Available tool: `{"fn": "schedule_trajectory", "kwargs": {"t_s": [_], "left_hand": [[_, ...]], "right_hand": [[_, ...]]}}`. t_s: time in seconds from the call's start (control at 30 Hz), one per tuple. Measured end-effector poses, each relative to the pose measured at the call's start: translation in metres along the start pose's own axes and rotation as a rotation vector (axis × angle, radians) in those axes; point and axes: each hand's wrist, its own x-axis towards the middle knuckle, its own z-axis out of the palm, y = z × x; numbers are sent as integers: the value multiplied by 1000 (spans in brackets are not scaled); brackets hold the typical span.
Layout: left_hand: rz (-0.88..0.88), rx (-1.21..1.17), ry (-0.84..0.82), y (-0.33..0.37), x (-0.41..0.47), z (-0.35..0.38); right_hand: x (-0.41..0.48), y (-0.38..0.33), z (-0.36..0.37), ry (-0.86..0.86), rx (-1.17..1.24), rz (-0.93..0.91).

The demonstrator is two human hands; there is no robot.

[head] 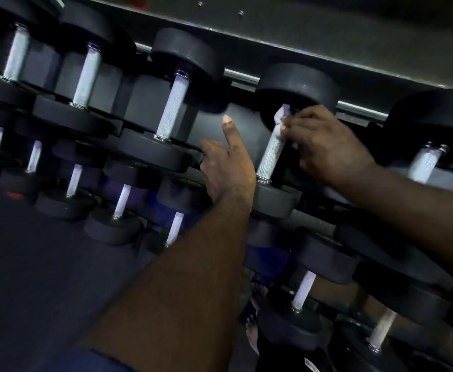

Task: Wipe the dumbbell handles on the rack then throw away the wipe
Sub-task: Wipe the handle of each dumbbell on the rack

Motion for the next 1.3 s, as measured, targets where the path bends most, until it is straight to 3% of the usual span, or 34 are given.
{"fn": "schedule_trajectory", "kwargs": {"t_s": [0.13, 0.27, 0.37, 0.53, 0.7, 0.8, 0.87, 0.93, 1.0, 1.07, 1.17, 1.23, 1.3], "left_hand": [[7, 8, -13, 0, -1, 0], [13, 13, -10, -1, 2, 1], [17, 29, 9, -2, 3, 2], [22, 41, 19, -1, 4, 2], [5, 51, 14, 1, 4, 0], [8, 35, 8, 1, 3, 0], [7, 29, 9, 1, 3, -2], [-5, 5, 3, 4, 2, -2], [-3, 5, 2, 3, 3, -2], [10, -2, 16, 3, 3, -3], [6, -7, 12, 0, 5, -1], [-4, 6, 0, 0, 4, -1], [2, 8, -6, 0, 4, 0]], "right_hand": [[-18, -24, 6, -87, -44, -193], [5, -9, 9, 20, -292, -78], [23, -22, 22, -90, -549, -92], [-5, -22, 13, -58, -615, -41], [6, -44, 15, -234, -777, -29], [32, -38, 7, -177, -738, -32], [35, -25, 5, -172, -575, -43], [28, -18, 5, -93, -255, 118], [18, -31, 11, 172, 101, 387], [13, -52, 24, 466, 518, 785], [26, -57, 31, 901, 1446, 1322], [32, -46, 24, 901, 1716, 1387], [37, -37, 15, 700, 1624, 1397]]}}
